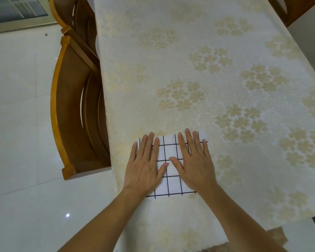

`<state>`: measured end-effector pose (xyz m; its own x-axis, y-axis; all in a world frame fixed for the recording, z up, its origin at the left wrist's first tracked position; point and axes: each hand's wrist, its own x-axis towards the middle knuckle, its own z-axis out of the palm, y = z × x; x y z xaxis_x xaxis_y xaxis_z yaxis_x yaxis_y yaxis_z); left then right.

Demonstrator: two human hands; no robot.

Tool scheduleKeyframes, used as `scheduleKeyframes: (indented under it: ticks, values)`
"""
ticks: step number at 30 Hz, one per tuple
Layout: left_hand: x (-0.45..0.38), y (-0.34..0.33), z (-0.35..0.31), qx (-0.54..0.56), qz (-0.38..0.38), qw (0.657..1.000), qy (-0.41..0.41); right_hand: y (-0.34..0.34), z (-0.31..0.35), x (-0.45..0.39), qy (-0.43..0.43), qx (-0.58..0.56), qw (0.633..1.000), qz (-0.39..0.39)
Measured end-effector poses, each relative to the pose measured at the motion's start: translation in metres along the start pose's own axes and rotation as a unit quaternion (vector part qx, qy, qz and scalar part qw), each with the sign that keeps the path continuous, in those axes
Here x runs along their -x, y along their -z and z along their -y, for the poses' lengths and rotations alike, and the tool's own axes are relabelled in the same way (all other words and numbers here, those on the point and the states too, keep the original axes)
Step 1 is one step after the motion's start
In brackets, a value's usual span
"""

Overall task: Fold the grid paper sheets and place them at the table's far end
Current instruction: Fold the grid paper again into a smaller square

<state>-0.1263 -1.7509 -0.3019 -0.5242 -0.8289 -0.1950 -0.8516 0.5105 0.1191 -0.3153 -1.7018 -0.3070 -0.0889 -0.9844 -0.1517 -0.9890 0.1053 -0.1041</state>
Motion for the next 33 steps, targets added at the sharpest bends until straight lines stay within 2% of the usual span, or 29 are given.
scheduleKeyframes:
  ticks: [17,22,33]
  values:
    - [0.01,0.007,0.006,0.019,-0.006,0.998,0.059,0.008,-0.013,0.007,-0.02,-0.001,1.0,0.004]
    - [0.044,-0.004,-0.015,0.034,-0.022,0.999,-0.008,0.005,0.004,0.05,-0.031,-0.063,0.997,-0.025]
    - [0.048,-0.009,-0.019,0.021,-0.007,1.0,0.021,-0.005,0.006,0.06,-0.042,-0.021,0.999,0.005]
